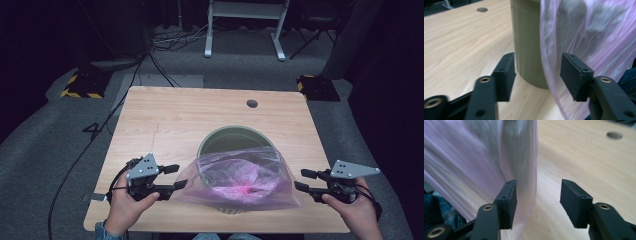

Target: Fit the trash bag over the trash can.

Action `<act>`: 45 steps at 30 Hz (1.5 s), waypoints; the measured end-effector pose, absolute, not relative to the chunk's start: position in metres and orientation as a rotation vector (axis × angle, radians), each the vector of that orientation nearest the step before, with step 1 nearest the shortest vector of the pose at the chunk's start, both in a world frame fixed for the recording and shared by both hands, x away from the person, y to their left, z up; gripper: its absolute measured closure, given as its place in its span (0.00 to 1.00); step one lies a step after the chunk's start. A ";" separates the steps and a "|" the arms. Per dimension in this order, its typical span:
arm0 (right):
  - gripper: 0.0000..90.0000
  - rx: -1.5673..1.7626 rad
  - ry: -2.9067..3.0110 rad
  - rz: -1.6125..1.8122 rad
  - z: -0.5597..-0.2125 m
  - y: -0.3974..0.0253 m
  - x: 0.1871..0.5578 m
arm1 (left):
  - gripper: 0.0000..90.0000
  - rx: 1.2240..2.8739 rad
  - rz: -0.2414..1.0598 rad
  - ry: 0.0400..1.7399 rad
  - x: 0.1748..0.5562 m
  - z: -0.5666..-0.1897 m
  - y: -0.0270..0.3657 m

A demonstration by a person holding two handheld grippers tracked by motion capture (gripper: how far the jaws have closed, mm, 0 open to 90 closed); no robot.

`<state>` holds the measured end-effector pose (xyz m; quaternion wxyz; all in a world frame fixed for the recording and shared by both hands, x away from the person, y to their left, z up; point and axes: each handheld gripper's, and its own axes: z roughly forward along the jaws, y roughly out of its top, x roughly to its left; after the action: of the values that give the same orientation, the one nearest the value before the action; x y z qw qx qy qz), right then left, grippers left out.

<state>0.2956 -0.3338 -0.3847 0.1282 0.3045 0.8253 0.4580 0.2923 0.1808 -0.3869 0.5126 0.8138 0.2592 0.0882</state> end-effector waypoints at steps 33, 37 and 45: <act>0.50 0.734 2.370 1.497 -0.341 -0.310 0.337 | 1.00 1.978 0.322 0.602 0.320 -0.362 0.163; 0.47 0.737 2.330 1.525 -0.334 -0.303 0.337 | 1.00 1.957 0.320 0.630 0.329 -0.365 0.162; 0.61 0.696 2.379 1.491 -0.335 -0.277 0.340 | 1.00 1.961 0.338 0.592 0.329 -0.358 0.151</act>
<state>0.3404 -0.2770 -0.3349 0.1244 0.2388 0.8161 0.5114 0.3290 0.1508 -0.3579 0.5077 0.8137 0.2457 0.1404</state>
